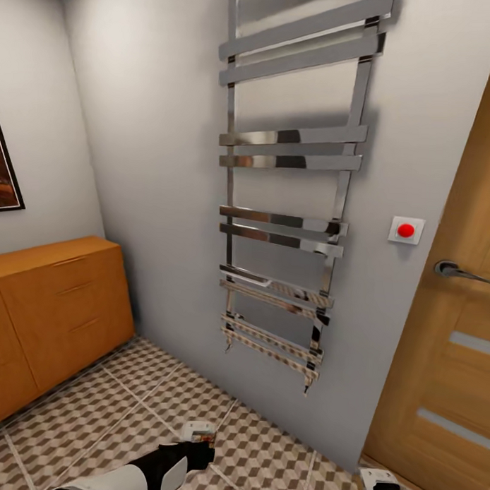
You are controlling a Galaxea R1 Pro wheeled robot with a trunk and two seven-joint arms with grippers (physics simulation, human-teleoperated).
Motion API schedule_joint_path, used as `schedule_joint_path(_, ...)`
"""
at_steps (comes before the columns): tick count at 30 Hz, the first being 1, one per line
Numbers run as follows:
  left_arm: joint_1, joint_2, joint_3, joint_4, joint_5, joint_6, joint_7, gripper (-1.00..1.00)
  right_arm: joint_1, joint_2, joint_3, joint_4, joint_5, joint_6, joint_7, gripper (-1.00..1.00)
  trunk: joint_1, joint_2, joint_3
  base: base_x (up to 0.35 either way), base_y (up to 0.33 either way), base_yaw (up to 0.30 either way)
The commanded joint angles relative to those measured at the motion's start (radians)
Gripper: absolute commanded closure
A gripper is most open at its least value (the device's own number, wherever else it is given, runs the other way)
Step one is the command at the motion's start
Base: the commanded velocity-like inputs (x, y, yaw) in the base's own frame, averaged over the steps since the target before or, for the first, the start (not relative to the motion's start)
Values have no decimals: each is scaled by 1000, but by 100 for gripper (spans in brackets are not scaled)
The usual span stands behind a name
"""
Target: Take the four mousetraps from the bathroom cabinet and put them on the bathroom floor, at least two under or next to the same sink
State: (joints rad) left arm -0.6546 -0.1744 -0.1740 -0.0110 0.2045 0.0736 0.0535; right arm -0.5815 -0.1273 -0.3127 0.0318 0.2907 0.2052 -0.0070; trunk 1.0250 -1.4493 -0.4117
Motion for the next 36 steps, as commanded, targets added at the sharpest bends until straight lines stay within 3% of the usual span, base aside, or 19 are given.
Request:
schedule_joint_path(1,0,0,-9,-1,8,5,5,100,-1,0,-8,2,10,2,-1,100,0,-1,-1,0,0,-281)
schedule_joint_path(36,0,0,-9,0,6,8,2,100,-1,1,-9,2,8,0,-1,100,0,-1,12,0,0,-291)
